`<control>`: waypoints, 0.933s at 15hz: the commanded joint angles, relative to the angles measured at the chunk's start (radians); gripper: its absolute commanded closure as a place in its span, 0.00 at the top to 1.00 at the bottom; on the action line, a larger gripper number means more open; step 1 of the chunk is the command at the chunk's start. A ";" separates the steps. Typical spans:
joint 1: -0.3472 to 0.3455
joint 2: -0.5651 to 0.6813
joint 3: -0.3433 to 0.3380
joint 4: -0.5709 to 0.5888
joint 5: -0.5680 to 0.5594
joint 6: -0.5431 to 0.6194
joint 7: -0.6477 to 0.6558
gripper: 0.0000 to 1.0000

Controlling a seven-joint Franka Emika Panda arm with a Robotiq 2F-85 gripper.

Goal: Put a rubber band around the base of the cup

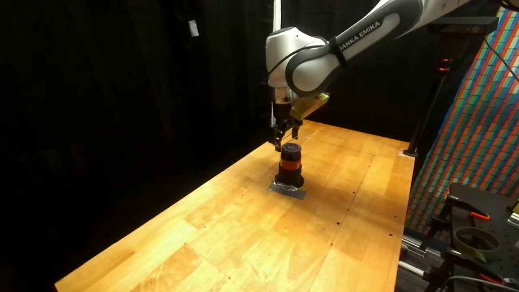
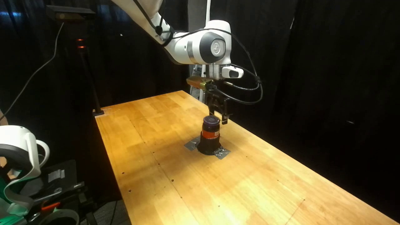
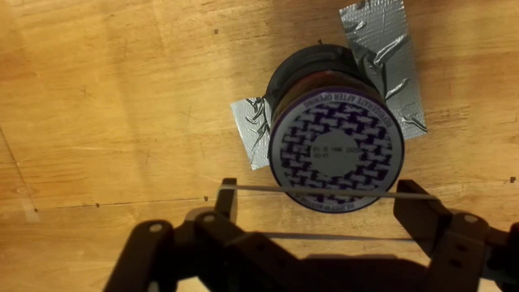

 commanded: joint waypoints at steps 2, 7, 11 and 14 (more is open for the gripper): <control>-0.001 0.046 -0.011 0.040 0.046 0.020 -0.005 1.00; -0.030 0.030 0.008 -0.006 0.128 -0.005 -0.042 1.00; -0.053 -0.040 0.025 -0.085 0.197 -0.016 -0.089 1.00; -0.069 -0.100 0.035 -0.168 0.242 -0.002 -0.118 1.00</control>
